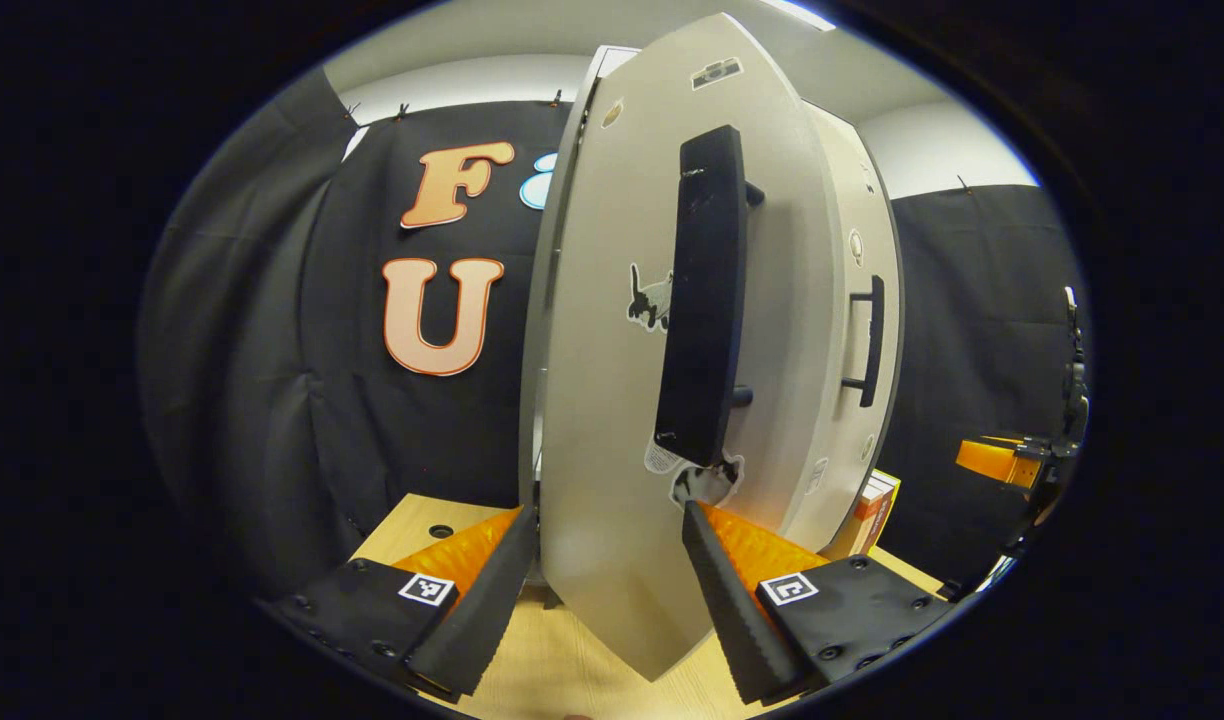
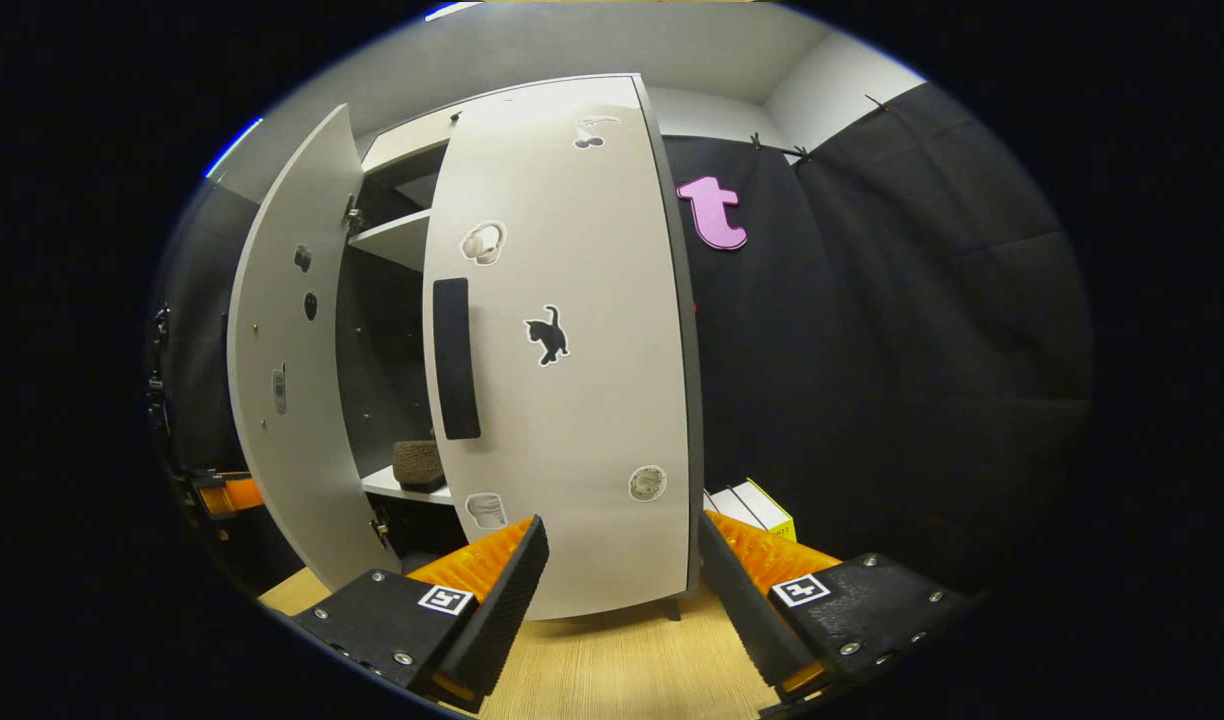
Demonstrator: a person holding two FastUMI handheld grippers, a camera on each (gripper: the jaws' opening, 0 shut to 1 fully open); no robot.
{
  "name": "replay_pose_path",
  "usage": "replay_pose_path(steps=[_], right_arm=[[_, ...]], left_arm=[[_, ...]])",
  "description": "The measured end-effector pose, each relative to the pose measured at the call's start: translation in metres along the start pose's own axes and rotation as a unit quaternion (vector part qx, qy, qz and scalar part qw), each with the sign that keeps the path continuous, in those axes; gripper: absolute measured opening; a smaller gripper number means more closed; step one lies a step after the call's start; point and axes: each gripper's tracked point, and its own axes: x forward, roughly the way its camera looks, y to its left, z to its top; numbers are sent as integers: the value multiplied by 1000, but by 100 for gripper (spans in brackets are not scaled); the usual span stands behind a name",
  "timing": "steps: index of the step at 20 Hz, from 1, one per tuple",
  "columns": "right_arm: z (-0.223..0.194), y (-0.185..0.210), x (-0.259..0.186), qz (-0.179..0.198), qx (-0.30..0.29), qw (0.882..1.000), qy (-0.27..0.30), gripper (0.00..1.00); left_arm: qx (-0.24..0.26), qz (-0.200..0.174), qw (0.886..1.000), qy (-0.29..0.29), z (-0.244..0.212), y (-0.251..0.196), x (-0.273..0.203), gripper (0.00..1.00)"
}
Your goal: Grab one shoe with the right hand and put it into the shoe cabinet, grab the other shoe with the left hand and put it into the shoe cabinet; then close the right door with the right hand and the left door with the left hand.
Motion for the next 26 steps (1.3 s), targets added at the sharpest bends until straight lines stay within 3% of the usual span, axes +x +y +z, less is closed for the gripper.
replay_pose_path(steps=[5, 7, 10, 14, 26], right_arm=[[0, -16, -2, -16, -2, 1000, 1, 93], [2, -24, -4, -24, -7, 1000, -2, 93], [4, -33, -3, -33, -2, 999, -4, 93], [2, -41, 1, -41, 0, 999, -4, 93], [15, -34, 36, -34, 12, 999, 2, 93]], left_arm=[[1, -15, 1000, -2, -3, -19, 39, 99], [-2, -15, 1000, 3, -6, -29, 57, 94], [13, -10, 1000, 1, -4, -40, 83, 99], [26, -2, 1000, 8, -8, -46, 101, 97], [25, 16, 999, 19, -20, -51, 144, 97]])
